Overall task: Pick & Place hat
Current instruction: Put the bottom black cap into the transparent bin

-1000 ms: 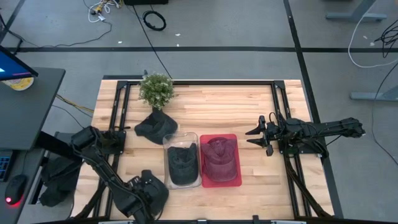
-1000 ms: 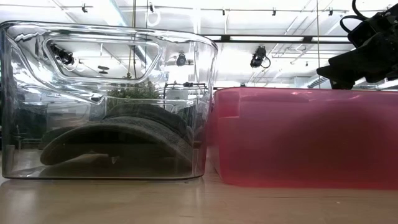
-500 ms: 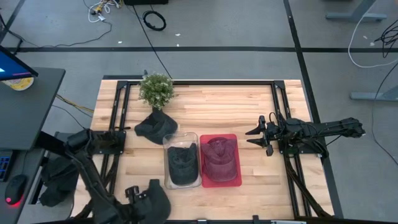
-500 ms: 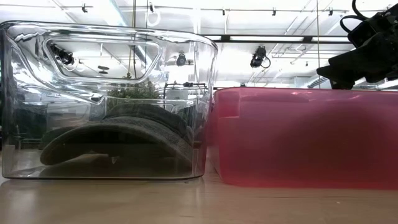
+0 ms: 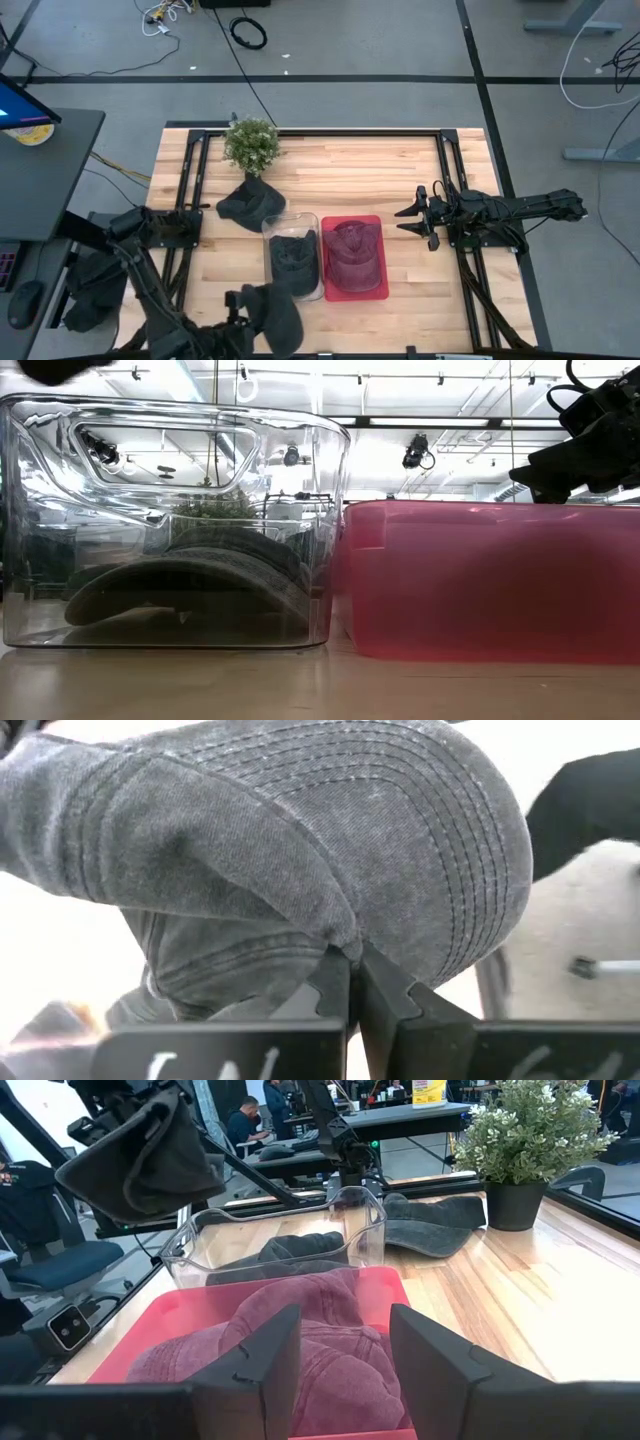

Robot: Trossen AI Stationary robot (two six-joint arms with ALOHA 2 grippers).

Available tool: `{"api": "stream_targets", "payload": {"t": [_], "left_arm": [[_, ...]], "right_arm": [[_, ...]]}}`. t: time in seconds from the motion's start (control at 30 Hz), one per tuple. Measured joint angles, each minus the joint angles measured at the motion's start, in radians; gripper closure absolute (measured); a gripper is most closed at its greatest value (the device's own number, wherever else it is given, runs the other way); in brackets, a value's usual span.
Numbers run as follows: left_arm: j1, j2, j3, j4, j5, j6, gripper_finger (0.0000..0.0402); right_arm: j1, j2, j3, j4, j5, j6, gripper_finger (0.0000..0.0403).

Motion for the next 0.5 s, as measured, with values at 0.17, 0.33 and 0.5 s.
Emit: {"api": "stream_targets", "payload": {"t": [0.17, 0.33, 0.5], "left_arm": [[0.059, 0.000, 0.000, 0.000, -0.019, 0.088, 0.0395], [0.117, 0.000, 0.000, 0.000, -0.065, 0.143, 0.0395], [0.161, 0.000, 0.000, -0.001, -0.077, 0.202, 0.0395]], "right_arm": [[0.000, 0.000, 0.000, 0.000, 0.000, 0.000, 0.0243], [0.000, 0.000, 0.000, 0.000, 0.000, 0.000, 0.0243], [0.000, 0.000, 0.000, 0.000, 0.000, 0.000, 0.0243]]}}
